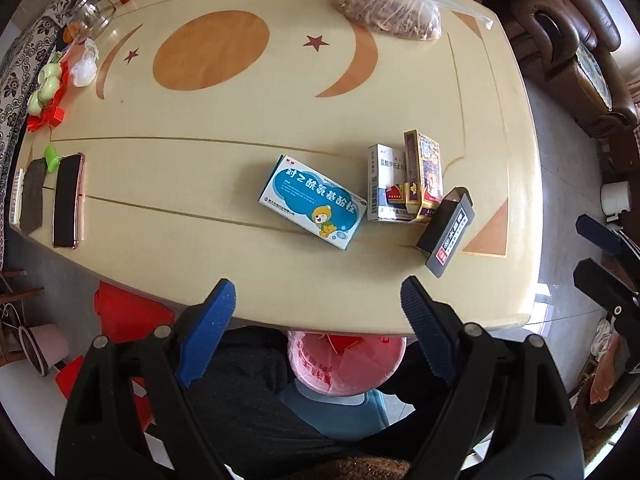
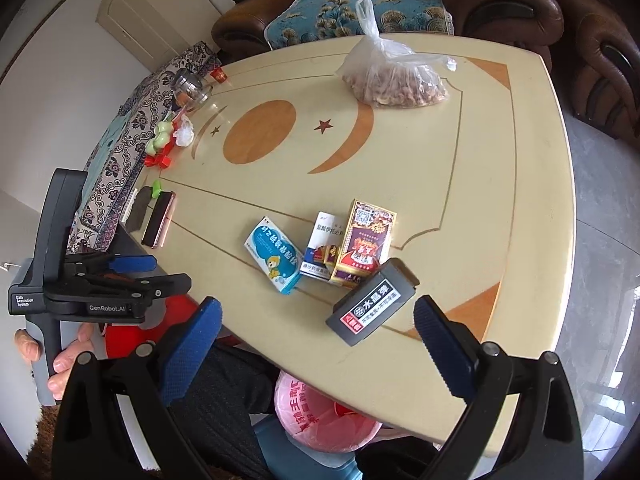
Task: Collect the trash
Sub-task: 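Move both open tools back over the table toward the boxes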
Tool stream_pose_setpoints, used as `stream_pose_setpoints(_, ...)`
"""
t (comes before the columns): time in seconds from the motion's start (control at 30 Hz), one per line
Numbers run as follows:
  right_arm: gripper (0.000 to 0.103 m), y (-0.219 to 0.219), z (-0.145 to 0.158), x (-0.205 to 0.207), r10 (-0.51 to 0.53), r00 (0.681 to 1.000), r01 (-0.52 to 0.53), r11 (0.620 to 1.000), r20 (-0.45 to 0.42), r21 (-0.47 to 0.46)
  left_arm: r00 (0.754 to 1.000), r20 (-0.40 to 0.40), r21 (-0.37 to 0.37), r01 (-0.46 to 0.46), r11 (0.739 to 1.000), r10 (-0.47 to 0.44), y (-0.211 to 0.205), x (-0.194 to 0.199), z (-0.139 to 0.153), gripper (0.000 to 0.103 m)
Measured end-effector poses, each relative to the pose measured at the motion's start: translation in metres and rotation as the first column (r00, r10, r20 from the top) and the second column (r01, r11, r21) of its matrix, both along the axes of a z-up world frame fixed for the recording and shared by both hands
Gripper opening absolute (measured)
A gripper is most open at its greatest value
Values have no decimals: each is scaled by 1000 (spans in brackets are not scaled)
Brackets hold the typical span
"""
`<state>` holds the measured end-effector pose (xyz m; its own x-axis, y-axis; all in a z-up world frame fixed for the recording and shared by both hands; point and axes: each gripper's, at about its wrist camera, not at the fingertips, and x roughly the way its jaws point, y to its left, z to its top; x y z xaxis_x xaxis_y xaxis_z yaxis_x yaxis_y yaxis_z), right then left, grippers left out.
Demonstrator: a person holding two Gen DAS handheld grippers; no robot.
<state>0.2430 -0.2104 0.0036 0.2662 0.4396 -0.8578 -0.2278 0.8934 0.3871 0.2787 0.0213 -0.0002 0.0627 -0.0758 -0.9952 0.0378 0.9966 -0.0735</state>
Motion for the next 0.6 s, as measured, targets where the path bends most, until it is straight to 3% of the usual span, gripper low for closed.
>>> stream_pose_setpoints(0.3,94,-5,-34,41,5,998,-3,1000,-62,31,996,-64,8,-64,998,64,-4,28,-37,83)
stream_pose_setpoints(0.6,94,2,-77,75,28,991,-23,999,-129,41,980,-79,10,-184,983,185,3,45,-74,83)
